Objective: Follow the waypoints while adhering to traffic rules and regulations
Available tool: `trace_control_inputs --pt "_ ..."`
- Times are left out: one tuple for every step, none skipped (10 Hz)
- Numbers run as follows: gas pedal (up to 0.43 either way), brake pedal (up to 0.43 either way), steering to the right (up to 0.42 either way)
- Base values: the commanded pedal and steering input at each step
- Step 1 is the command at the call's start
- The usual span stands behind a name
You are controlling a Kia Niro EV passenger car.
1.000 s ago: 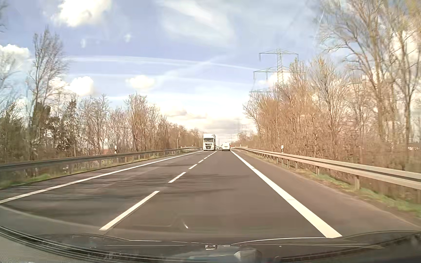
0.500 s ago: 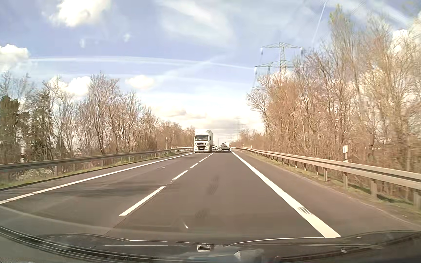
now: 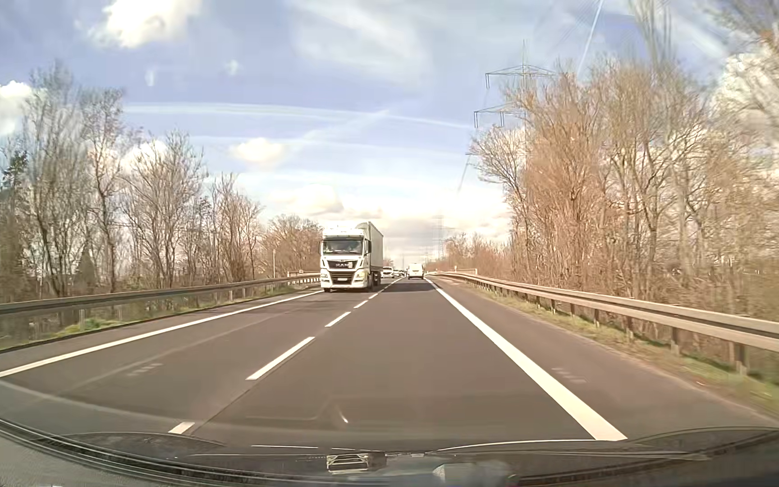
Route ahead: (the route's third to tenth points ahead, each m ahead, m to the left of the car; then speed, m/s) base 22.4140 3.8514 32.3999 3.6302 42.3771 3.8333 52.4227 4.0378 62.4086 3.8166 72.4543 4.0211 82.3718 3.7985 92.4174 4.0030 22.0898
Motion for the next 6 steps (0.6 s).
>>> trace_control_inputs --pt "0.0 0.0 -0.001" --pt "0.0 0.0 -0.002" --pt "0.0 0.0 -0.002" --pt "0.0 0.0 -0.003" --pt "0.0 0.0 -0.004" --pt "0.0 0.0 -0.005"
